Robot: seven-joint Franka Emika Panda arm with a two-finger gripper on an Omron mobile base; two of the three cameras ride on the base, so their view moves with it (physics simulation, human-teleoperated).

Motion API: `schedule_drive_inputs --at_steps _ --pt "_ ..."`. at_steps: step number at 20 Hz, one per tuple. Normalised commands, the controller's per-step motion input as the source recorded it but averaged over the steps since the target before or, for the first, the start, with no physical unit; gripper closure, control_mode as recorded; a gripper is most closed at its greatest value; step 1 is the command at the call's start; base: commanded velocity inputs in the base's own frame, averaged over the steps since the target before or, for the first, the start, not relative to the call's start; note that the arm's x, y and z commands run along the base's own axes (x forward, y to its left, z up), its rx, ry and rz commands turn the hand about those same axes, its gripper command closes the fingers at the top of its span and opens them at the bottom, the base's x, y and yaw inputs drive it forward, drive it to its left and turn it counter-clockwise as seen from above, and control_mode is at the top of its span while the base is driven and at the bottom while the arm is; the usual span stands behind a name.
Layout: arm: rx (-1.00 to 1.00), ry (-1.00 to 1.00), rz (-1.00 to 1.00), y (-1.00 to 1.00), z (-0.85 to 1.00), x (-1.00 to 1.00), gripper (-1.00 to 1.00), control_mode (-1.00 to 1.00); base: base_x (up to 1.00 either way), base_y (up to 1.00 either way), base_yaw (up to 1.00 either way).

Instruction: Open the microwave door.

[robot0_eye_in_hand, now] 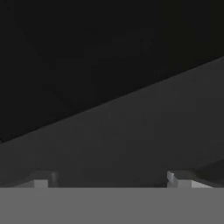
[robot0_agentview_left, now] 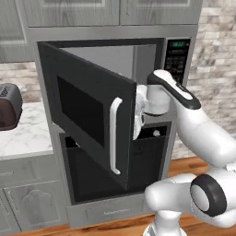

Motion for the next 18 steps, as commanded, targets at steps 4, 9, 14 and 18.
schedule_drive_inputs --at_steps 4,9,14,18 --pt "-0.06 -0.02 0.09 1.0 -0.09 -0.41 -1.0 -1.0 0.0 0.0 0.0" --pt "-0.04 -0.09 -0.07 1.0 -0.24 0.01 -1.0 -1.0 0.0 0.0 0.0" --pt "-0.02 -0.08 -0.22 1.0 -0.26 0.34 -1.0 -1.0 0.0 0.0 0.0" --pt "0.0 -0.25 -0.45 1.0 -0.13 0.23 -1.0 -1.0 0.0 0.0 0.0"
